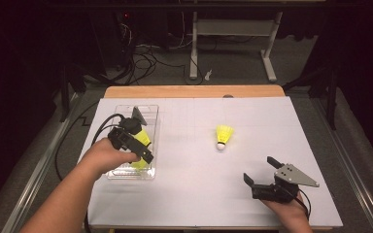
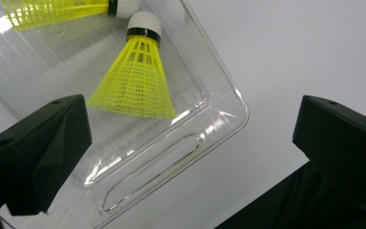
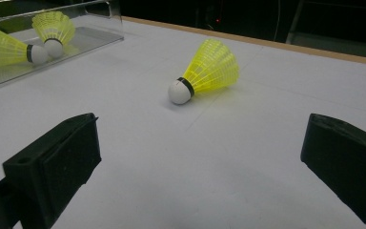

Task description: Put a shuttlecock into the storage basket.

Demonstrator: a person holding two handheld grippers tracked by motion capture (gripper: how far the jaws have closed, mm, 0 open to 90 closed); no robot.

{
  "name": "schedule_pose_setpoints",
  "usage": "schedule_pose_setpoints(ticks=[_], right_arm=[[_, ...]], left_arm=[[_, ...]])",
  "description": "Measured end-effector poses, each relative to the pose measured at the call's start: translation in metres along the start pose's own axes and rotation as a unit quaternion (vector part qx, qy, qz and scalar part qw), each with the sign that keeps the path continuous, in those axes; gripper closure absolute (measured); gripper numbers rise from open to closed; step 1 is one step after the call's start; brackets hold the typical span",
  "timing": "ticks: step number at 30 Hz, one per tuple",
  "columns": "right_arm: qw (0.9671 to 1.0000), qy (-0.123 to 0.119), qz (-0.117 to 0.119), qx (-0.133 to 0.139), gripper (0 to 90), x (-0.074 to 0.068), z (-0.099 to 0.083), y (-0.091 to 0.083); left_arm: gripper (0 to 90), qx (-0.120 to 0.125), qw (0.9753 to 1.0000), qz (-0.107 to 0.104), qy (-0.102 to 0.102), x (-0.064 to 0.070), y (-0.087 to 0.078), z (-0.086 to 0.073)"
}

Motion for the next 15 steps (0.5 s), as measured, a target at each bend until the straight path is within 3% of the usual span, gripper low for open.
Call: schedule_pose_setpoints(ticks=[15], right_arm=[[0.9999, 0.012, -0.01, 0.001, 0.2, 0.0065, -0.0008, -0.0012]], left_arm=[[0.8, 0.015, 0.9999, 0.001, 0.002, 0.0015, 0.0004, 0.0]])
Point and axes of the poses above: each handheld gripper's, and its own axes: y roughly forward along the jaws, z roughly out of its top, x roughly to its right, the point moved 2 cm from there along y, roughly forward along the jaws, and after that the axes turned 1 degree about x, right-handed, at the moved point
